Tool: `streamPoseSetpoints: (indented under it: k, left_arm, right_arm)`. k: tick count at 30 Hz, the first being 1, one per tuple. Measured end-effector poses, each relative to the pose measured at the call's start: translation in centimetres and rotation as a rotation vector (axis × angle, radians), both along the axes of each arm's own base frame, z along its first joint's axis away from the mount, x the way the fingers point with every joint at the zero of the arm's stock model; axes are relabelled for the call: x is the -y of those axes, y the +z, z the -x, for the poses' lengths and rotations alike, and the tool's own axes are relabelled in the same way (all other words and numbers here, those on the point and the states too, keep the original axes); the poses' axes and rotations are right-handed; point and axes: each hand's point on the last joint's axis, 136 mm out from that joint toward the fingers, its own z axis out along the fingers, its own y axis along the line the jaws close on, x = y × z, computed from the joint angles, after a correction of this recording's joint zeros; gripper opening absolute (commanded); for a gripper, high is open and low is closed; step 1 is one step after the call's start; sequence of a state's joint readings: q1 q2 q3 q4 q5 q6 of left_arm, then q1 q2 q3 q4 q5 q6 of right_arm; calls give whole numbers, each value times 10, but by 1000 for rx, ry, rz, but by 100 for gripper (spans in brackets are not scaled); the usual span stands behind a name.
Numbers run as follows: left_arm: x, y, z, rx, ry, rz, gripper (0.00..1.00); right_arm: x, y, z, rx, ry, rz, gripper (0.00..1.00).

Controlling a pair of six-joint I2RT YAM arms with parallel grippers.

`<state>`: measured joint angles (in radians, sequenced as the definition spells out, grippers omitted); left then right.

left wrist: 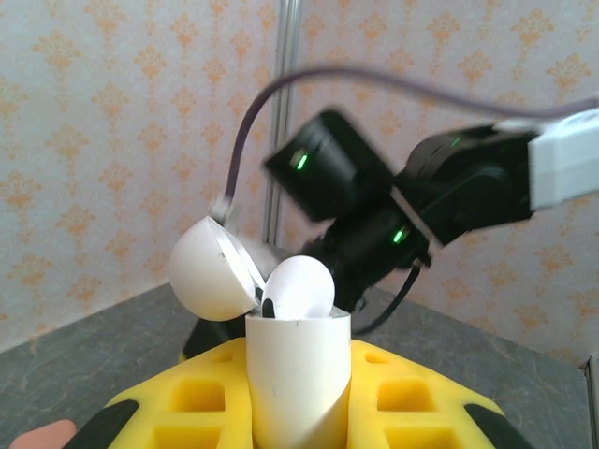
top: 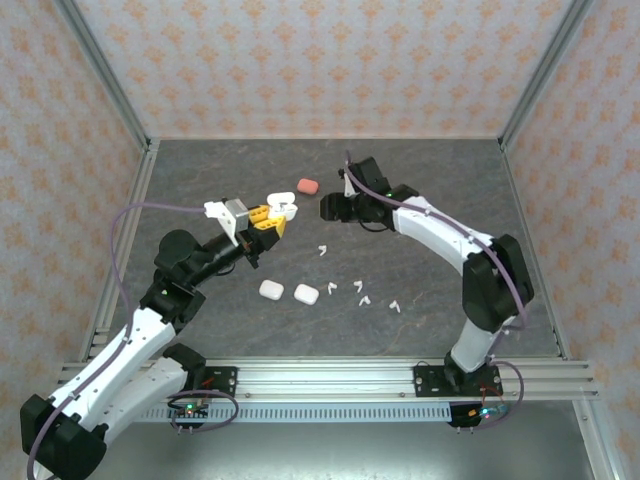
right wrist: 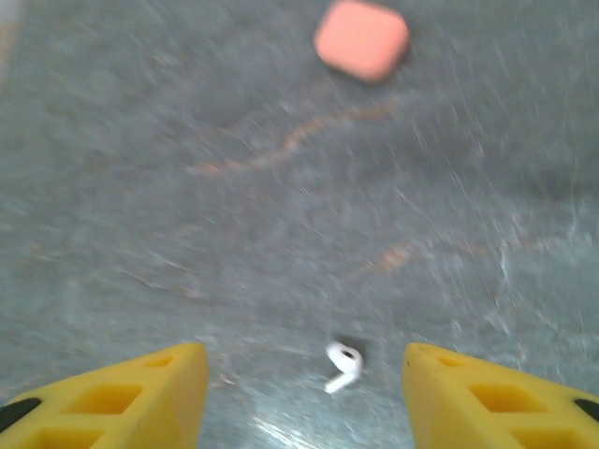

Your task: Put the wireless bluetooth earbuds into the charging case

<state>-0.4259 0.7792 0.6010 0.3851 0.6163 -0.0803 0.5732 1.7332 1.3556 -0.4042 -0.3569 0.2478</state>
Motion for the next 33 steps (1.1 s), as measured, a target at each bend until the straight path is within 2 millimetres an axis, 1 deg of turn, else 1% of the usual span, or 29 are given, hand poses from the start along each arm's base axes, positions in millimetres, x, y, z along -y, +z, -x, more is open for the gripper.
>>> streamPoseSetpoints:
  k: [2,4,7,9,12,15,19,21,24,29,31,33]
  left_arm:
    - [0,0,0,0,0,0,0]
    - [0,0,0,0,0,0,0]
    - [0,0,0,0,1,-1,0]
    - [0,-1,0,-2,1,-3,0]
    - [0,-2,0,-6,1,-5,0]
    - [0,-3,-1,-10,4,-6,0]
    - [0,-3,-1,-11,4,-7,0]
    - [0,-3,-1,-12,5,-7,0]
    - [0,-3,-1,-12,5,-8,0]
    - [0,-4,-1,-12,5,-8,0]
    - [-1,-3,-1,-12,6,-7,0]
    - [-1,-3,-1,-12,8,-7,0]
  right_arm:
    - [-2,-16,0,-24,-2,24,68]
    - [-9,-36,2,-41,8,63,70]
    - [-22,-73,13,-81,51,140,71]
    - [-29,-94,22,-105,79,184,71]
    - [-32,-115,30,-122,105,242,70]
    - [-30,-123,29,-117,112,283,70]
    - [-29,-124,22,-94,116,318,68]
    - [-28,-125,22,-91,122,336,65]
    - [-26,-128,24,-85,133,365,60]
    - [-20,-129,25,-80,146,405,53]
    - [-17,-130,26,-77,150,418,47]
    - [-14,-131,27,-75,151,430,45]
